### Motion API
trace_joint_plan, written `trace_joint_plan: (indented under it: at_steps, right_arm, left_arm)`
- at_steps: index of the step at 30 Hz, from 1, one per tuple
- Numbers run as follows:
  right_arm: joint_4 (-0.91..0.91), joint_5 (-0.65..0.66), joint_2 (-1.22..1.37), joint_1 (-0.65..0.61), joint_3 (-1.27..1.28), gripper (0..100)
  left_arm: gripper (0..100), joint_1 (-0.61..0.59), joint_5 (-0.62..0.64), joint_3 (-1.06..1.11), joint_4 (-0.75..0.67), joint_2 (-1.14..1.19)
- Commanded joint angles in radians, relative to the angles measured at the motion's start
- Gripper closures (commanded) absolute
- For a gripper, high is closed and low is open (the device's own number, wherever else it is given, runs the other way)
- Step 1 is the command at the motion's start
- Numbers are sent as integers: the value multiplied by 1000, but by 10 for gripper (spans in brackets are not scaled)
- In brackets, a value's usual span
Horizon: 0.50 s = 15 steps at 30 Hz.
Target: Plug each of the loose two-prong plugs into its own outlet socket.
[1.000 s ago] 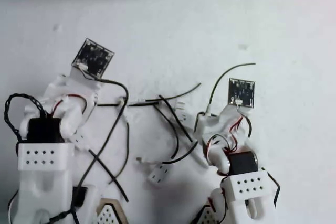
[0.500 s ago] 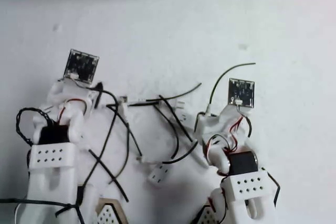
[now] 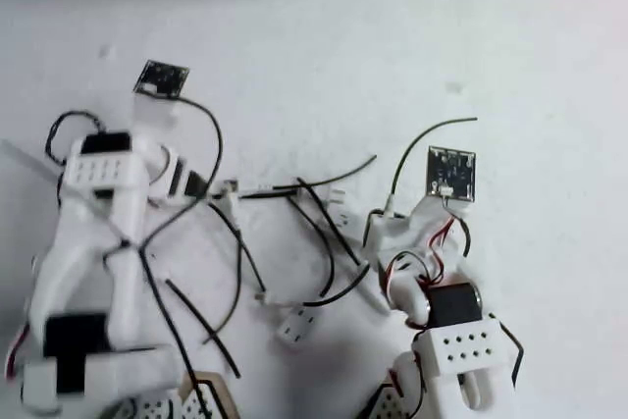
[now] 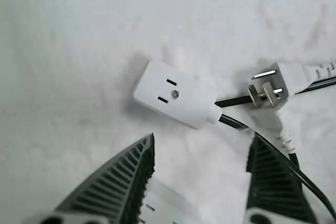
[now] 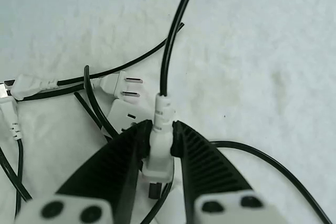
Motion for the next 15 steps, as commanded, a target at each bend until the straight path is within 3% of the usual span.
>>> trace_joint_plan:
  at_steps: [1, 15]
  right_arm:
    - [-16, -3, -13, -2, -6, 981]
    - [-16, 0, -13, -2, -6, 981]
  left_arm:
    - [647, -15, 80, -195, 81, 202]
    - [716, -28, 92, -290, 66, 387]
